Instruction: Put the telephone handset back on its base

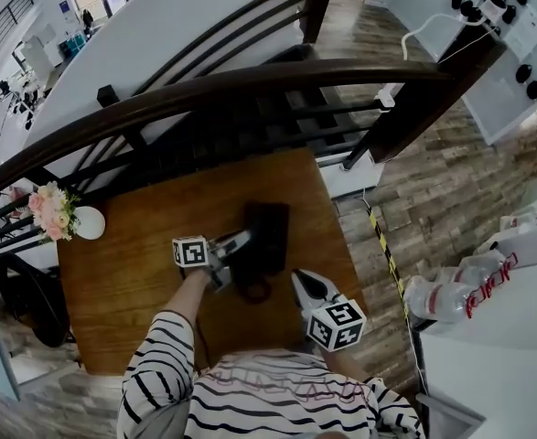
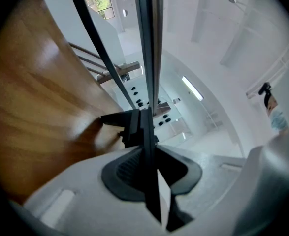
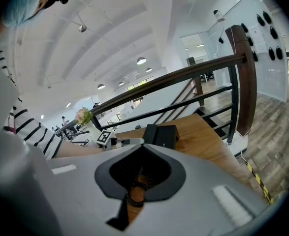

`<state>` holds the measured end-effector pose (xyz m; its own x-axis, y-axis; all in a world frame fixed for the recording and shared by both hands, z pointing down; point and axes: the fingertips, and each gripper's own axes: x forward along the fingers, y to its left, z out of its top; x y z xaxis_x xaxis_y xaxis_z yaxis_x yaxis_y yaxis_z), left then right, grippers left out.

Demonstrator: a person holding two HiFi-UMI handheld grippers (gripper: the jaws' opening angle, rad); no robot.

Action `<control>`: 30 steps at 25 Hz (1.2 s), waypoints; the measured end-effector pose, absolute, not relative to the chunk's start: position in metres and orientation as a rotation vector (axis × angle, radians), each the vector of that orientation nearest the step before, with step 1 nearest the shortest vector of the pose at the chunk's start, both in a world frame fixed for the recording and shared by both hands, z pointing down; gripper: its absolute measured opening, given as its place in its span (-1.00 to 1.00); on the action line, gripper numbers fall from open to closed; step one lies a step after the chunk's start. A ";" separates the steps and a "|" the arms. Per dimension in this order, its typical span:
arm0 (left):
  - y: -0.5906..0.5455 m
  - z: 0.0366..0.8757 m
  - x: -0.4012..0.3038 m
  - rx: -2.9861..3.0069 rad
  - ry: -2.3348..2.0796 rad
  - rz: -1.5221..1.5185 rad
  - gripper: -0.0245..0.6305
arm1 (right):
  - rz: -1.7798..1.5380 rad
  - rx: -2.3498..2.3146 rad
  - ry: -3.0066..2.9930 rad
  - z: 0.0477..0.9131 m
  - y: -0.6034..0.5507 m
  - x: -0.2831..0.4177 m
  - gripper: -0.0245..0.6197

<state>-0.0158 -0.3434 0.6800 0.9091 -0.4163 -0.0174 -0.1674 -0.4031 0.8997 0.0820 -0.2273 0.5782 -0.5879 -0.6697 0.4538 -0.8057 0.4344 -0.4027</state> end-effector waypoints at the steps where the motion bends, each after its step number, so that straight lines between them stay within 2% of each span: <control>1: -0.344 0.681 -0.016 1.984 -0.422 -0.289 -0.70 | 0.879 1.288 -2.461 0.579 -0.228 0.082 -0.92; 13: -0.346 0.692 -0.015 1.983 -0.529 -0.149 -0.70 | 0.885 1.262 -2.475 0.578 -0.228 0.075 -0.92; 16: -0.347 0.701 -0.019 1.963 -0.580 -0.105 -0.43 | 0.883 1.265 -2.476 0.579 -0.227 0.075 -0.92; 18: -0.347 0.704 -0.022 1.956 -0.598 -0.097 -0.38 | 0.882 1.268 -2.478 0.579 -0.227 0.074 -0.92; 21: -0.345 0.703 -0.022 1.975 -0.608 -0.078 -0.38 | 0.882 1.271 -2.478 0.578 -0.226 0.074 -0.92; 25: -0.345 0.697 -0.018 2.023 -0.600 -0.058 -0.55 | 0.884 1.271 -2.480 0.578 -0.225 0.074 -0.92; 27: -0.343 0.694 -0.014 2.036 -0.583 -0.063 -0.70 | 0.887 1.268 -2.481 0.577 -0.223 0.076 -0.92; 30: -0.341 0.694 -0.013 2.035 -0.558 -0.076 -0.70 | 0.887 1.269 -2.481 0.578 -0.221 0.078 -0.92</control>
<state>-0.0128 -0.3412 0.6937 0.8924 -0.4163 0.1742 -0.3550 -0.4092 0.8406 0.0780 -0.2205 0.5783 -0.6043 -0.6621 0.4433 -0.7930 0.4462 -0.4148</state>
